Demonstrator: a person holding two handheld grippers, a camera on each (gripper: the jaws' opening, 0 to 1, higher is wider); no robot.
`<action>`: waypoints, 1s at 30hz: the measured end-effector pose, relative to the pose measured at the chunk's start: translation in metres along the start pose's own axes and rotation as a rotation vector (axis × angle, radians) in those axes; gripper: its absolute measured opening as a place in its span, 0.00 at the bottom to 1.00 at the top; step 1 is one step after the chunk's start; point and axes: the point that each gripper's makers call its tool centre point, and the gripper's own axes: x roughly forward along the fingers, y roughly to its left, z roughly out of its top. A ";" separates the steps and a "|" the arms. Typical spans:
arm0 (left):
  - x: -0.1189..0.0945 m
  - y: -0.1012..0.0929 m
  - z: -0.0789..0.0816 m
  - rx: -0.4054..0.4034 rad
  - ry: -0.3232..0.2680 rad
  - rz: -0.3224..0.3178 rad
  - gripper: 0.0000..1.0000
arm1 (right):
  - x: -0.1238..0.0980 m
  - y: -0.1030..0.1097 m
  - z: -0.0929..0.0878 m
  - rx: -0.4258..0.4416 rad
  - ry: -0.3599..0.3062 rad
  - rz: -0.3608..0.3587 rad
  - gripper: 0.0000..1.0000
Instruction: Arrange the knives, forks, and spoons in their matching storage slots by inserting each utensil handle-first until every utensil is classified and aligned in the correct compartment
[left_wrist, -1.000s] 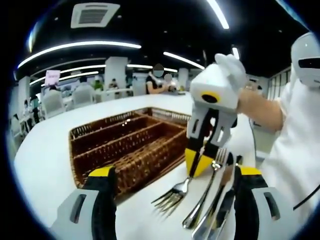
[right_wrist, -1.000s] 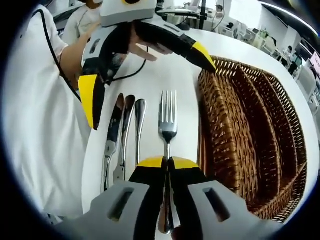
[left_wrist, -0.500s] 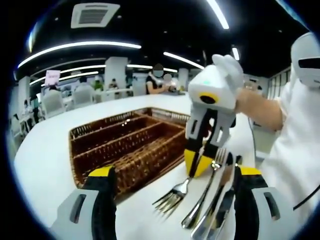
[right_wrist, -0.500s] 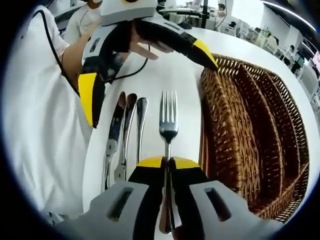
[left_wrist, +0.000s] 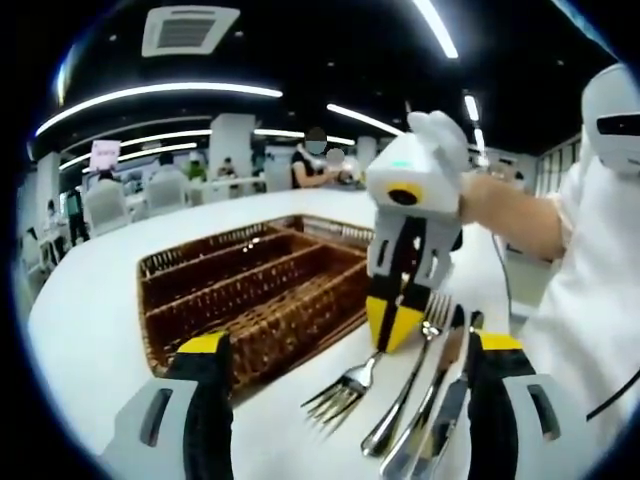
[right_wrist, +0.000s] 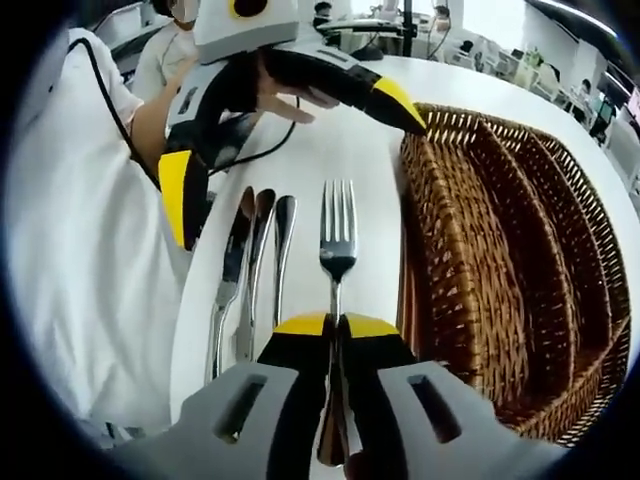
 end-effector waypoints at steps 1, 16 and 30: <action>0.000 0.000 0.000 0.001 0.001 0.000 0.99 | 0.000 0.000 0.000 0.001 -0.002 0.003 0.04; 0.000 -0.001 0.001 0.006 0.009 -0.001 0.99 | -0.007 0.002 0.004 -0.018 0.029 -0.030 0.02; -0.001 -0.001 0.004 0.010 -0.001 0.005 0.98 | -0.027 -0.001 0.013 -0.052 0.051 -0.073 0.02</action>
